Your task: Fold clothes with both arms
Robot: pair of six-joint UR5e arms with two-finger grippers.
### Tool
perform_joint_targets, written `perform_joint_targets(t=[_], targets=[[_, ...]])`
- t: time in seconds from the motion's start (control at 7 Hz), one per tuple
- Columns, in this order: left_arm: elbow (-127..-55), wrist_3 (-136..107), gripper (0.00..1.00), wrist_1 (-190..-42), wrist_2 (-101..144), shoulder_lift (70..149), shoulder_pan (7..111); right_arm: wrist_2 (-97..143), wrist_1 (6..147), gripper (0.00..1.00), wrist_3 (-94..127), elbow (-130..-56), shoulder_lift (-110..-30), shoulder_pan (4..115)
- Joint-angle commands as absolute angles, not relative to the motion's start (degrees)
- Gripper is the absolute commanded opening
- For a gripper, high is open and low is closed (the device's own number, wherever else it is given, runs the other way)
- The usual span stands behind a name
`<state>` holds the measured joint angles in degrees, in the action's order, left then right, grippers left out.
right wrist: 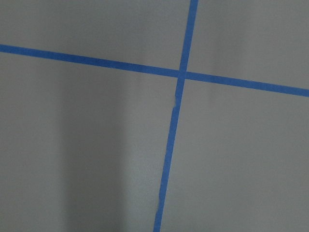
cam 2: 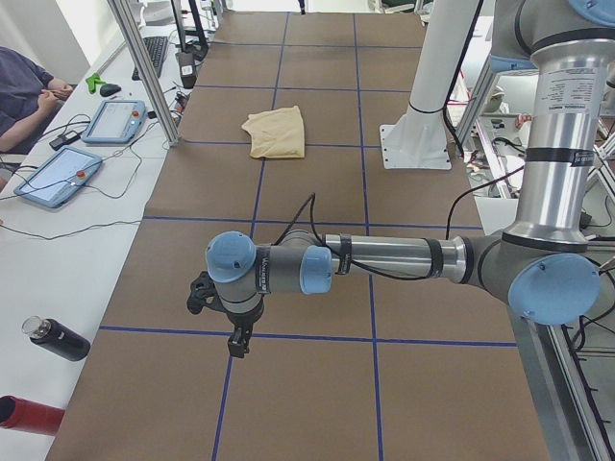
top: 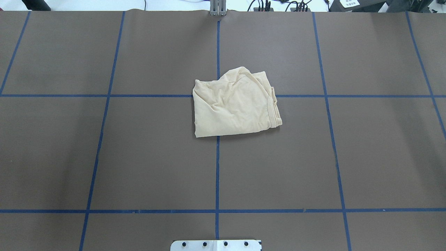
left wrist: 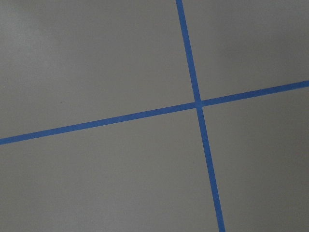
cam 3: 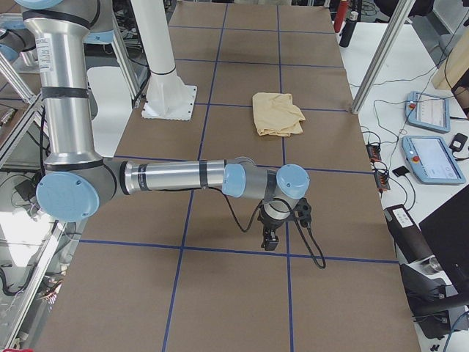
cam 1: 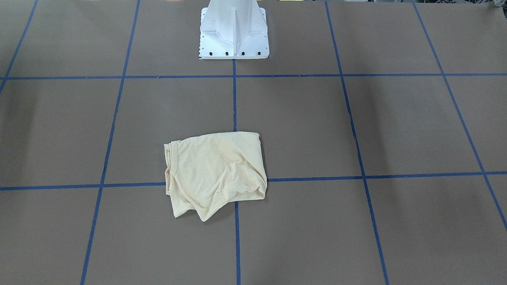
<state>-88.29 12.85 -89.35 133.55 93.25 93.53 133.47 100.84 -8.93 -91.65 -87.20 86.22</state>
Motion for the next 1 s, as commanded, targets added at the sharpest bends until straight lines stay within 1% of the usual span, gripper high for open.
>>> perform_joint_targets(t=[0.0,0.14,0.29,0.57,0.71,0.86], targets=[[-88.33,12.39,1.0,-90.18,133.59,93.6,93.52,133.42,89.99,1.0,-1.62,-89.23,-89.72,86.22],[-88.5,12.39,1.0,-90.18,133.42,93.69,93.43,133.16,85.04,1.0,0.16,-87.56,-89.82,86.22],[-88.51,12.39,1.0,-90.18,133.33,93.95,93.43,133.24,84.64,1.0,5.31,-88.93,-89.56,86.22],[-88.85,9.69,1.0,-90.09,131.58,94.22,93.43,133.5,86.82,1.0,6.86,-92.97,-89.65,88.23],[-89.03,9.06,1.0,-90.09,131.57,94.22,93.43,133.85,90.93,1.0,6.86,-95.34,-89.82,88.68],[-89.03,9.05,1.0,-90.09,131.57,94.22,93.43,134.21,91.23,1.0,6.94,-95.97,-90.35,88.77]])
